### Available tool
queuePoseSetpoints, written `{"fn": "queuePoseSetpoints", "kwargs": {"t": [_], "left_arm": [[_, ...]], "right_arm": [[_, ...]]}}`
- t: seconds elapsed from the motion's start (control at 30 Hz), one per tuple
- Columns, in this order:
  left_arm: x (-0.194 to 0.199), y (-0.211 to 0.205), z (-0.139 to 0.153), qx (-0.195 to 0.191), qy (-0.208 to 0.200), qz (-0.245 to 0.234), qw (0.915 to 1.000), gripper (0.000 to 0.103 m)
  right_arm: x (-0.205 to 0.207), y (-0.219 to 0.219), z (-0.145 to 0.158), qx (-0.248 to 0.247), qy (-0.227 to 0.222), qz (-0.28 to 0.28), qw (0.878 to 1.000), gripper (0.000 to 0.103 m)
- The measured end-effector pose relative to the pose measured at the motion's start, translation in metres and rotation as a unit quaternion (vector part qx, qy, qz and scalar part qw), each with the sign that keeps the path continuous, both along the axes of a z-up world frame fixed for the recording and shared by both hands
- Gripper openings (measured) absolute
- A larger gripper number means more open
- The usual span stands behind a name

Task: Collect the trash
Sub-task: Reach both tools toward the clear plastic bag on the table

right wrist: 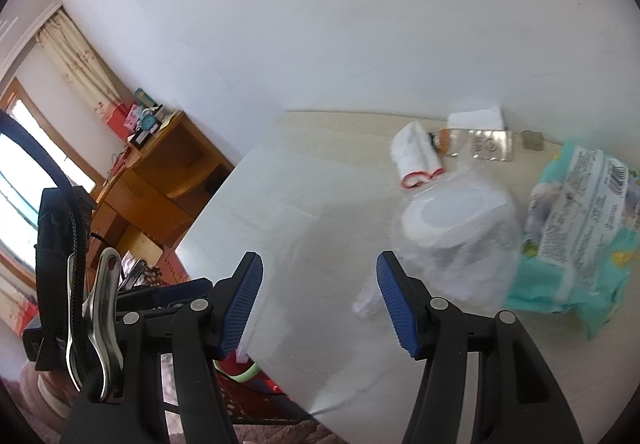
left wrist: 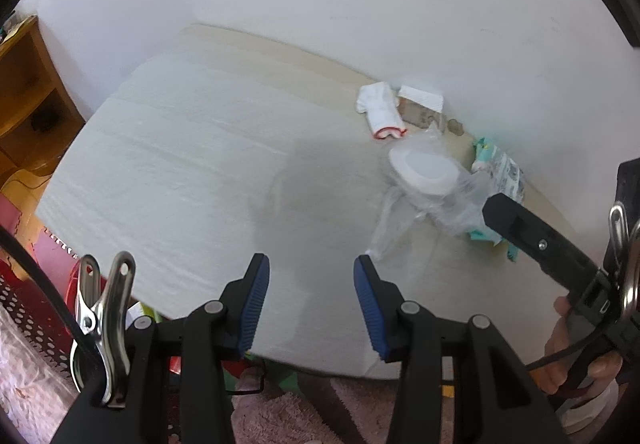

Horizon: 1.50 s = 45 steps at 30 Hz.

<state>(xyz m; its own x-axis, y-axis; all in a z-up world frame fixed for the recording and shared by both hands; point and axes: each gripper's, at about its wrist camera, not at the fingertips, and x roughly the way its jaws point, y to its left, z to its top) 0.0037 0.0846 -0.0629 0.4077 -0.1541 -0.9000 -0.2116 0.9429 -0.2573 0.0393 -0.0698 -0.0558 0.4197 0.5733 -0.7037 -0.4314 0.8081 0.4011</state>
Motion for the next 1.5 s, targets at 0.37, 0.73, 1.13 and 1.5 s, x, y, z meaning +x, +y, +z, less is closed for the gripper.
{"fn": "queuePoseSetpoints", "kwargs": {"t": [0.37, 0.73, 1.13, 1.5], "left_arm": [[0.038, -0.035, 0.004, -0.001, -0.005, -0.003, 1.0, 0.046], [0.081, -0.056, 0.001, -0.007, -0.009, 0.007, 0.9999, 0.046], [0.121, -0.07, -0.022, -0.018, 0.0, 0.027, 0.9995, 0.046], [0.139, -0.081, -0.054, -0.029, 0.032, 0.021, 0.9988, 0.051]], "right_arm": [[0.027, -0.035, 0.004, -0.003, -0.007, -0.002, 1.0, 0.061], [0.065, -0.05, -0.001, -0.009, -0.005, 0.007, 1.0, 0.061], [0.105, -0.057, -0.014, -0.017, 0.012, 0.009, 1.0, 0.061], [0.126, -0.058, -0.04, -0.034, 0.052, 0.008, 0.998, 0.061]]}}
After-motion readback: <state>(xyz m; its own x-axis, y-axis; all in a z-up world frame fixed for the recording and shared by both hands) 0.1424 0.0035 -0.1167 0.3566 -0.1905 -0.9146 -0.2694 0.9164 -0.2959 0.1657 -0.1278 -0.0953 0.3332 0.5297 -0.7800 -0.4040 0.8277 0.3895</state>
